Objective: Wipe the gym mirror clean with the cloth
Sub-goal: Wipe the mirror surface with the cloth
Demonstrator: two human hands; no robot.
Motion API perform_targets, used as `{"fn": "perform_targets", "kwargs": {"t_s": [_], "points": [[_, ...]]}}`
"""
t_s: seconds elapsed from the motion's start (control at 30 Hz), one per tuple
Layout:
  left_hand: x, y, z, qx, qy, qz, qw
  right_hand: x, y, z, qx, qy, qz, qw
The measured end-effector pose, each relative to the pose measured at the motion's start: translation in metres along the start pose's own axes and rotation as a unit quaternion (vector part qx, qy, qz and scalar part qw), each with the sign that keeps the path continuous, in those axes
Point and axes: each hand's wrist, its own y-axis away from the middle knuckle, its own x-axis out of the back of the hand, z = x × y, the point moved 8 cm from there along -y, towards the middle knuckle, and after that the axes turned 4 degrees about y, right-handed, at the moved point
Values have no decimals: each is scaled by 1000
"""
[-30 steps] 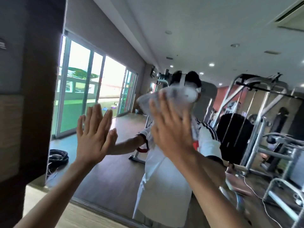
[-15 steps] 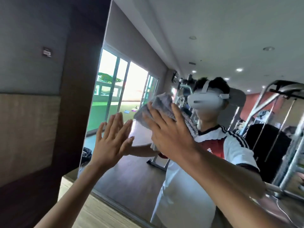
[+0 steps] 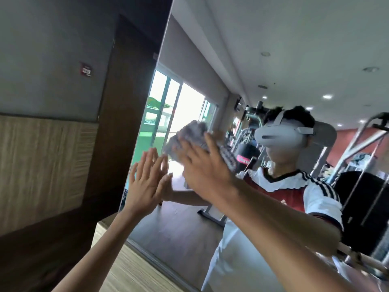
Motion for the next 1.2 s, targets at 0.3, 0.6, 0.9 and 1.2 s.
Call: {"fn": "perform_targets", "kwargs": {"t_s": [0.3, 0.6, 0.9, 1.2], "points": [[2, 3, -30, 96, 28, 12, 995, 15, -22, 67, -37, -8, 35, 999], [0, 11, -30, 148, 28, -32, 988, 20, -41, 15, 181, 21, -30, 983], [-2, 11, -30, 164, 44, -56, 984, 11, -83, -20, 54, -3, 21, 998], [-9, 12, -33, 178, 51, -57, 981, 22, -136, 14, 67, 15, 37, 997]]}}
